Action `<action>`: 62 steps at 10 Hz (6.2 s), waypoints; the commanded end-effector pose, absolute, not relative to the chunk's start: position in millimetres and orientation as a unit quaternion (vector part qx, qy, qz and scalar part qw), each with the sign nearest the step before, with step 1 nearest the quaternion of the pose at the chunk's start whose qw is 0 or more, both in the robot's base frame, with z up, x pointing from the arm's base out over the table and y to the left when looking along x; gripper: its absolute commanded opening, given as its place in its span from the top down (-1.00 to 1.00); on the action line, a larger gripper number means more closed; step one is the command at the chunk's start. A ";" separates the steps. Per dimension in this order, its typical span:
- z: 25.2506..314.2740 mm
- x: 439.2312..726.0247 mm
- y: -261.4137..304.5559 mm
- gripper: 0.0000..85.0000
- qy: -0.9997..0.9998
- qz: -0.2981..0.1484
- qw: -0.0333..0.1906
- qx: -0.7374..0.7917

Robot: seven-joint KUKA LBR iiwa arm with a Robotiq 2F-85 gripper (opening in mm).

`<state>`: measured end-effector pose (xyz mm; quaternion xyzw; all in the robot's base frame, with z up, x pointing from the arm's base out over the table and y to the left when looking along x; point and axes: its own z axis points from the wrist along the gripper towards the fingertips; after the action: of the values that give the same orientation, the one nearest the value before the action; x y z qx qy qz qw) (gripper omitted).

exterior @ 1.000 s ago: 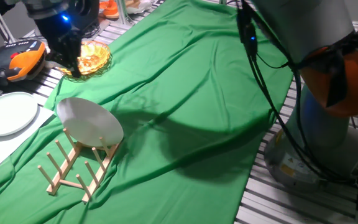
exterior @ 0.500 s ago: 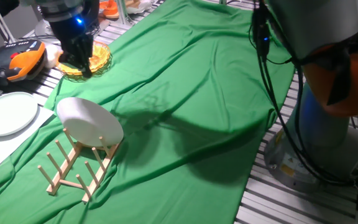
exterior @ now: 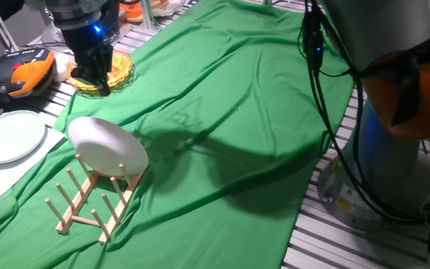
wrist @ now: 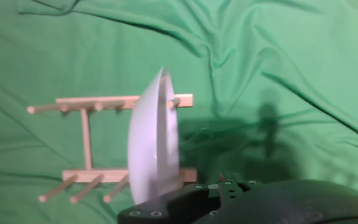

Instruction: Put the dish on the dish rack

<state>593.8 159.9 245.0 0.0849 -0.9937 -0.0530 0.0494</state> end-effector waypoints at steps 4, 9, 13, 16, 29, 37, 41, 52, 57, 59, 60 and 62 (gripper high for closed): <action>245.9 599.7 167.6 1.00 -0.992 -0.055 0.055 0.100; 248.8 601.1 171.4 1.00 -0.988 -0.052 0.082 0.121; 250.3 602.8 174.2 1.00 -0.986 -0.049 0.104 0.118; 251.2 602.9 174.3 1.00 -0.987 -0.048 0.103 0.116; 247.5 604.3 177.3 1.00 -0.986 -0.056 0.108 0.116; 246.7 603.6 177.2 1.00 -0.986 -0.054 0.111 0.115; 246.2 604.0 177.6 1.00 -0.986 -0.055 0.112 0.114; 241.6 604.3 177.4 1.00 -0.986 -0.055 0.112 0.108; 253.6 598.7 170.4 1.00 -0.987 -0.046 0.106 0.112; 252.6 595.6 163.5 1.00 -0.987 -0.044 0.102 0.116; 252.1 594.5 162.5 1.00 -0.987 -0.045 0.102 0.116; 250.1 592.1 159.8 1.00 -0.987 -0.043 0.096 0.120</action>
<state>592.0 159.6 249.9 0.1202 -0.9872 -0.0433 0.0954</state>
